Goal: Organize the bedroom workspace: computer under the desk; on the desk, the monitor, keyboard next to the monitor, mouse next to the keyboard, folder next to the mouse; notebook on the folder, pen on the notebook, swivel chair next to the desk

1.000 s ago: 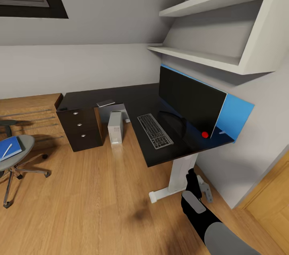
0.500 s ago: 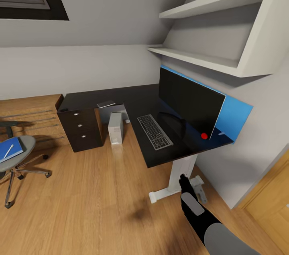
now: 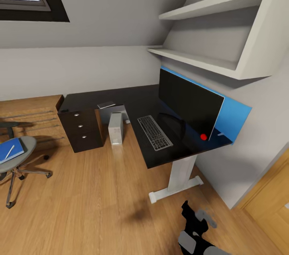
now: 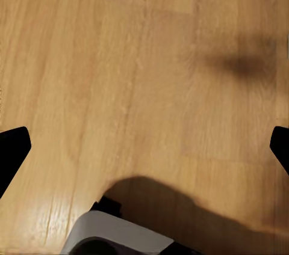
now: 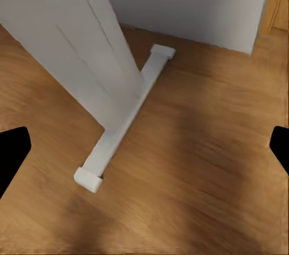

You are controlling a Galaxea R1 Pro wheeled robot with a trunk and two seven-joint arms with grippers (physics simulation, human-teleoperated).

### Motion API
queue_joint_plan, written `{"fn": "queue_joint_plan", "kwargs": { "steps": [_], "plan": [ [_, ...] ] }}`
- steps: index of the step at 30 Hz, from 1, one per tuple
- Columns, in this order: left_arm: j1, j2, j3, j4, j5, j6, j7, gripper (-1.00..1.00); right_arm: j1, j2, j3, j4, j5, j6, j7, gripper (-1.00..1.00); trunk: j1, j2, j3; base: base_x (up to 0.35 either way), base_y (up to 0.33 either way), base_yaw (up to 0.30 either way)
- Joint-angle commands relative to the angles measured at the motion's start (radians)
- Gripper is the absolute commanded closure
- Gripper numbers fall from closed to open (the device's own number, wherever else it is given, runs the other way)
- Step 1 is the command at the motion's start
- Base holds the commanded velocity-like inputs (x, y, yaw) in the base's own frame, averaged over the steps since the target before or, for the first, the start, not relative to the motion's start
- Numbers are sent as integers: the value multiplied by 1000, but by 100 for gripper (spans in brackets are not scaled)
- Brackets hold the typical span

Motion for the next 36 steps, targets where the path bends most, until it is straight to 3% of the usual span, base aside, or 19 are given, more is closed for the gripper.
{"fn": "queue_joint_plan", "kwargs": {
  "steps": [1,2,3,4,7,9,14,16,19,21,25,32,36],
  "plan": [
    [0,1,-9,3,9,-5,8,-100,0,1,16,20,26,-8,-10,-100,-4,6,2,0,0,0],
    [0,0,-9,7,8,-4,8,-100,0,2,20,37,49,-15,-11,-100,-7,13,5,0,0,0],
    [0,-2,-10,15,7,-4,8,-100,2,-9,29,71,97,-33,-15,-100,-11,20,8,0,0,0],
    [0,-3,-11,19,7,-4,8,-100,3,-30,33,85,115,-37,-17,-100,-15,27,11,0,0,0],
    [0,-4,-10,23,7,-4,9,-100,3,-89,41,101,135,-42,-13,-100,-27,48,21,0,0,0],
    [0,-4,-10,24,7,-4,9,-100,4,-98,43,106,140,-42,-14,-100,-34,62,27,0,0,0],
    [0,-3,-10,25,8,-4,11,-100,31,-83,50,108,178,-48,-9,-100,-53,97,43,0,0,0],
    [0,-3,-9,26,9,-4,12,-100,46,-63,52,108,256,-49,-9,-100,-61,111,49,0,0,0],
    [0,-3,-9,27,7,-3,11,-100,65,-41,54,108,412,-48,-13,-100,-73,132,58,0,0,0],
    [0,-4,-10,33,4,-3,10,-100,70,-30,53,108,474,-48,-17,-100,-80,146,65,0,0,0],
    [0,-4,-10,42,-10,-4,10,-100,74,-24,50,108,522,-52,-19,-100,-84,153,68,0,0,0],
    [0,-3,-11,46,-20,-6,8,-100,76,-20,50,108,539,-53,-17,-100,-84,153,68,0,0,0],
    [0,-4,-13,49,-20,-5,7,-100,76,-3,52,108,538,-51,-19,-100,-84,153,66,0,0,-60]
  ]
}}
